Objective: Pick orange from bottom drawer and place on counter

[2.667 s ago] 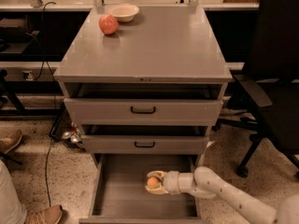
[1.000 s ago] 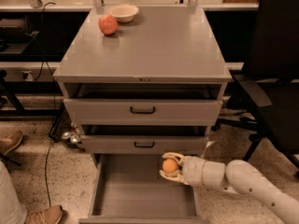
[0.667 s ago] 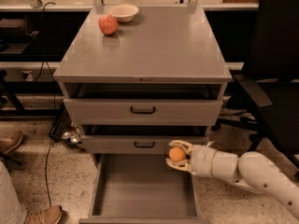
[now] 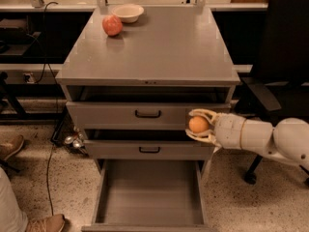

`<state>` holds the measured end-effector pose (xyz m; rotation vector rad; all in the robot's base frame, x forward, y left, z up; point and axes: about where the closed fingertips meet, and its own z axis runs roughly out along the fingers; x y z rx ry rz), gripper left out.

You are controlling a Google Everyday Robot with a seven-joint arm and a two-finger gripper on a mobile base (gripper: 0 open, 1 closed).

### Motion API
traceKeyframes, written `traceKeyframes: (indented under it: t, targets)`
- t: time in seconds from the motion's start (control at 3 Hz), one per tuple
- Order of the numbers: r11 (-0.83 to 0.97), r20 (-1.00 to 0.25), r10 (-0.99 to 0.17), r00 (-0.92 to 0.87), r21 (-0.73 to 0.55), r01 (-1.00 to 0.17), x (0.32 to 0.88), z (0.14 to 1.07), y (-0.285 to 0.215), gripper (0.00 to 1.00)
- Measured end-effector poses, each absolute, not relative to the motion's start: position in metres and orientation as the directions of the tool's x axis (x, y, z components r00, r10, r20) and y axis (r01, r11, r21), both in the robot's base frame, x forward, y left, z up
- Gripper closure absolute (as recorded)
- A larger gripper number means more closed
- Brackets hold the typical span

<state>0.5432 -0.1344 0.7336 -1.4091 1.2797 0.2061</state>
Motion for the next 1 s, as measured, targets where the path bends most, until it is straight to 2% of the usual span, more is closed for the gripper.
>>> traceKeyframes:
  t: [0.67, 1.0]
  targets:
    - [0.268, -0.720, -0.539, 0.437, -0.639, -0.721, 0.558, 0.765, -0.140, 1.00]
    - [0.261, -0.687, -0.531, 0.497, -0.690, -0.675, 0.574, 0.816, -0.144, 1.00]
